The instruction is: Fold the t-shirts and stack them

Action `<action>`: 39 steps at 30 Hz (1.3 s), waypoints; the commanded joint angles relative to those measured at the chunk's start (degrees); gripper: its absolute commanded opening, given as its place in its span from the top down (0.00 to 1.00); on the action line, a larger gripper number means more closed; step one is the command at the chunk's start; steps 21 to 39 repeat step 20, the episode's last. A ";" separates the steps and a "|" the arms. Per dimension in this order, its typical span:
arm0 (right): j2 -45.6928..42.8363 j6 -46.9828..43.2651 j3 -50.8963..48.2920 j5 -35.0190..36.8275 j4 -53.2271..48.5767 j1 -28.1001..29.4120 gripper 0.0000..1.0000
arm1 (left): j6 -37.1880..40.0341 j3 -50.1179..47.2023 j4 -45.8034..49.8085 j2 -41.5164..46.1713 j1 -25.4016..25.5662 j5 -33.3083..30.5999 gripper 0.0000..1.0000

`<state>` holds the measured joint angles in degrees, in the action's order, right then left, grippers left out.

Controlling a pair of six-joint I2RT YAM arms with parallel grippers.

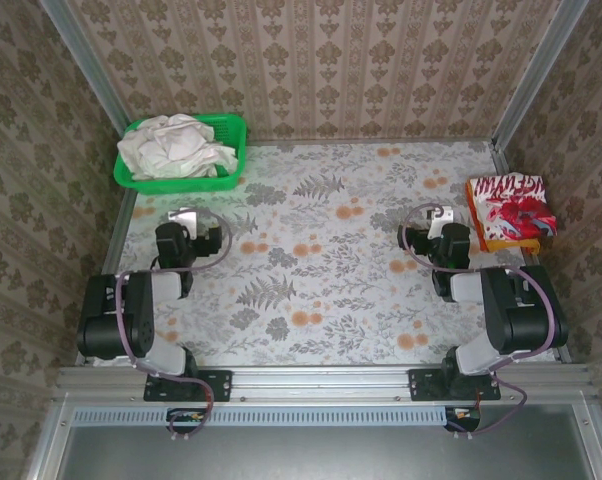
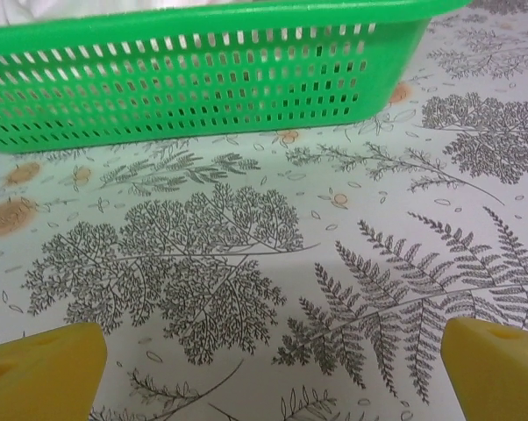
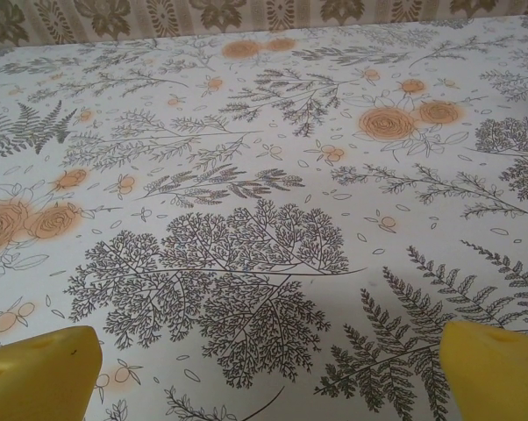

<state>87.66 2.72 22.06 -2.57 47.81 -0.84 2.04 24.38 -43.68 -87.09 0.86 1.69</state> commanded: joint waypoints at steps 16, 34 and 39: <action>0.34 -0.51 1.34 2.07 1.67 0.38 0.00 | 1.17 -0.81 -4.04 -0.79 0.00 -1.44 0.00; 0.32 -0.61 1.23 2.48 1.62 0.58 0.00 | 1.21 -0.87 -4.13 -0.72 0.01 -1.37 0.00; 0.32 -0.61 1.23 2.48 1.62 0.58 0.00 | 1.21 -0.87 -4.13 -0.72 0.01 -1.37 0.00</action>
